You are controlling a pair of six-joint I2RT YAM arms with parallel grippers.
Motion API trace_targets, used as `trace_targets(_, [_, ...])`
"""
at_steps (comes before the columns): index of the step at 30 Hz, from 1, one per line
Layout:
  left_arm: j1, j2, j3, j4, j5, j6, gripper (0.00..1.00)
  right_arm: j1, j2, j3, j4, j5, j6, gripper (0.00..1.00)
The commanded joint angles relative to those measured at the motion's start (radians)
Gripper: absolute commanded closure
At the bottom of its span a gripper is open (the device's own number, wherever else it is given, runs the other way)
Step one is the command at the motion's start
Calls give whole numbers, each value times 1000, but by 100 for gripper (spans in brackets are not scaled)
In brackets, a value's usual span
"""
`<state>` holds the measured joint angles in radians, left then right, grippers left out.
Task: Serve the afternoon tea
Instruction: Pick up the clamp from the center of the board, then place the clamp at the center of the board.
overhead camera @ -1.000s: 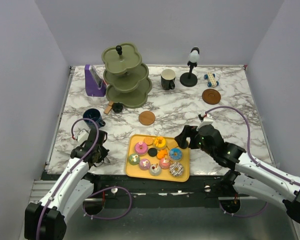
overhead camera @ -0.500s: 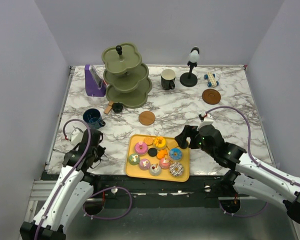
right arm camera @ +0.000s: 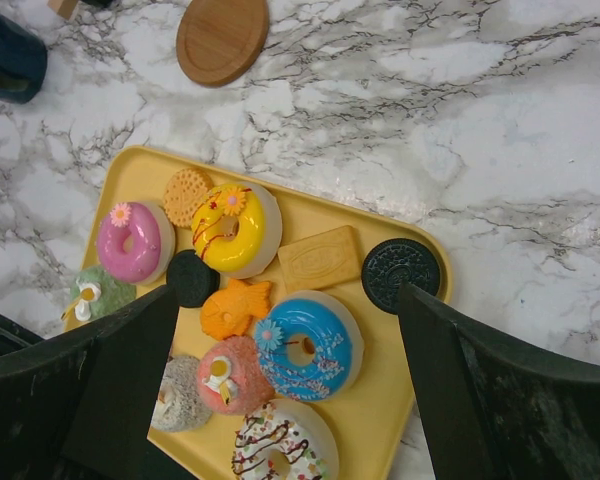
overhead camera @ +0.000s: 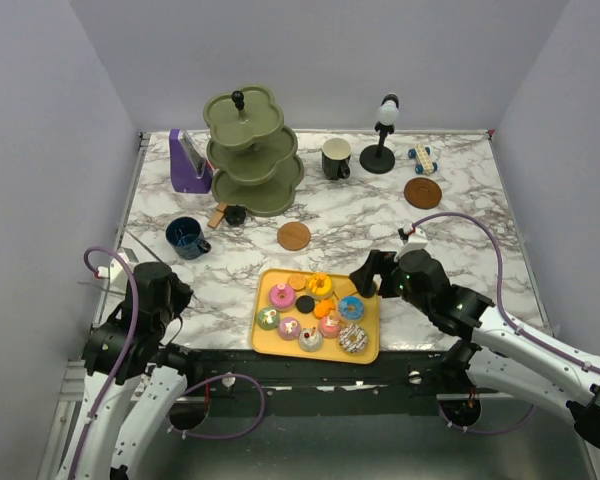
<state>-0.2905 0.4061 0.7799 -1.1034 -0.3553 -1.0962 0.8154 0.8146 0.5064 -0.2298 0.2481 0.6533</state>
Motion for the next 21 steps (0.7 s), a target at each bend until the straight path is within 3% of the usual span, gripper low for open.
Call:
trace_targets(1, [-20, 20, 70, -17, 65, 149, 100, 6, -16, 2, -6, -20, -17, 2])
trace_targets(11, [-193, 121, 171, 99, 123, 371, 100, 5, 11, 12, 5, -17, -21, 2])
trace_targets(16, [-398, 268, 249, 163, 128, 514, 100, 5, 15, 18, 6, -9, -24, 2])
trace_targets(19, [-592, 436, 327, 109, 28, 576, 100, 5, 17, 24, 3, -4, -25, 2])
trace_targets(21, [-659, 532, 357, 89, 30, 618, 100, 5, 16, 28, 0, -4, -26, 2])
